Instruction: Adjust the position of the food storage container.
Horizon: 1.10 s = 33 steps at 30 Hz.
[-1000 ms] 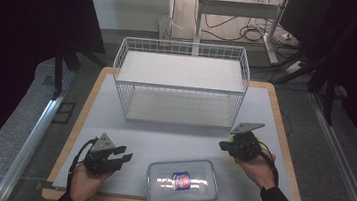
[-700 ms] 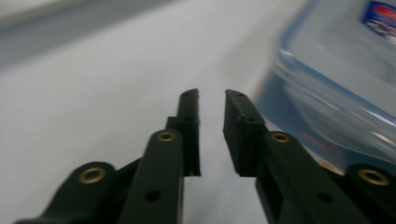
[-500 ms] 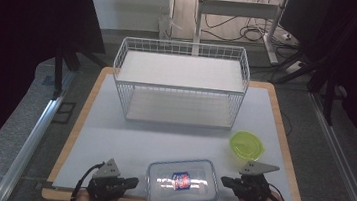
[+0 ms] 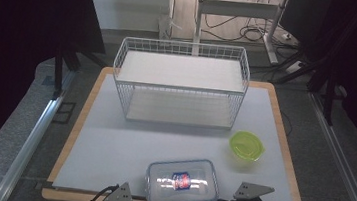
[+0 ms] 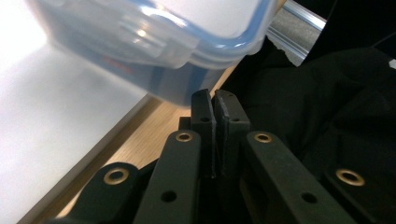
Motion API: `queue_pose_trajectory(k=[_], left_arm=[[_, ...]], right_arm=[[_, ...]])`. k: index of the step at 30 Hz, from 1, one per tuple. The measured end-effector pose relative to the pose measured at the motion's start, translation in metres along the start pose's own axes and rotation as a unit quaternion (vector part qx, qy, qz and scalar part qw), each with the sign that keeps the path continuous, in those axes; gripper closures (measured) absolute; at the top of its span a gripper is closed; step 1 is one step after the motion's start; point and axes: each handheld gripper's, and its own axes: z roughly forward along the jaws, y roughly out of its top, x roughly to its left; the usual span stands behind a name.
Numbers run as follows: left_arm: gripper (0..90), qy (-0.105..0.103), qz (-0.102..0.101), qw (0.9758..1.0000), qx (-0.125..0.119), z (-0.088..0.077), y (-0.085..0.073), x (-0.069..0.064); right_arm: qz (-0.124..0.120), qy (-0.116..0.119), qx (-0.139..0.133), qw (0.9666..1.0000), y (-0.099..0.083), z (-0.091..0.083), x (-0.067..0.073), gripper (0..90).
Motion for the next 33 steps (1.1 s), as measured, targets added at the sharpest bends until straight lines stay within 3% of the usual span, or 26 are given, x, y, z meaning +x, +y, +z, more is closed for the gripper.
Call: queue_pose_trajectory(k=[4, 9, 14, 18, 24, 25, 30, 33], left_arm=[[87.3, -0.009, 0.009, 0.9999, 0.007, 0.006, 0.002, -0.001], [87.7, 0.003, 0.016, 0.9998, 0.013, 0.01, 0.008, 0.004], [87.3, 0.017, 0.008, 0.9997, 0.015, 0.012, 0.016, 0.013], [86.6, 0.026, -0.003, 0.9996, 0.011, 0.015, 0.022, 0.02], [86.1, 0.04, -0.008, 0.9991, 0.006, 0.017, 0.034, 0.033], [85.8, 0.041, -0.007, 0.9991, 0.007, 0.017, 0.035, 0.035], [85.5, 0.044, -0.005, 0.9989, 0.011, 0.015, 0.039, 0.04], [84.2, 0.061, -0.011, 0.9979, 0.017, 0.008, 0.04, 0.047]], right_arm=[[-0.009, 0.014, 0.004, 0.9999, 0.003, 0.003, 0.005, 88.6], [-0.018, 0.023, 0.006, 0.9996, 0.009, 0.01, 0.007, 88.7], [-0.032, 0.018, 0.009, 0.9993, 0.021, 0.018, 0.005, 88.6], [-0.023, 0.022, 0.005, 0.9995, 0.026, 0.022, -0.003, 88.6], [-0.015, 0.008, 0.001, 0.9999, 0.028, 0.019, -0.012, 88.5], [-0.002, -0.009, 0.007, 0.9999, 0.026, 0.017, -0.018, 88.0], [0.023, -0.038, 0.003, 0.999, 0.026, 0.015, -0.029, 87.5], [0.027, -0.048, -0.004, 0.9985, 0.032, 0.017, -0.032, 87.8]])
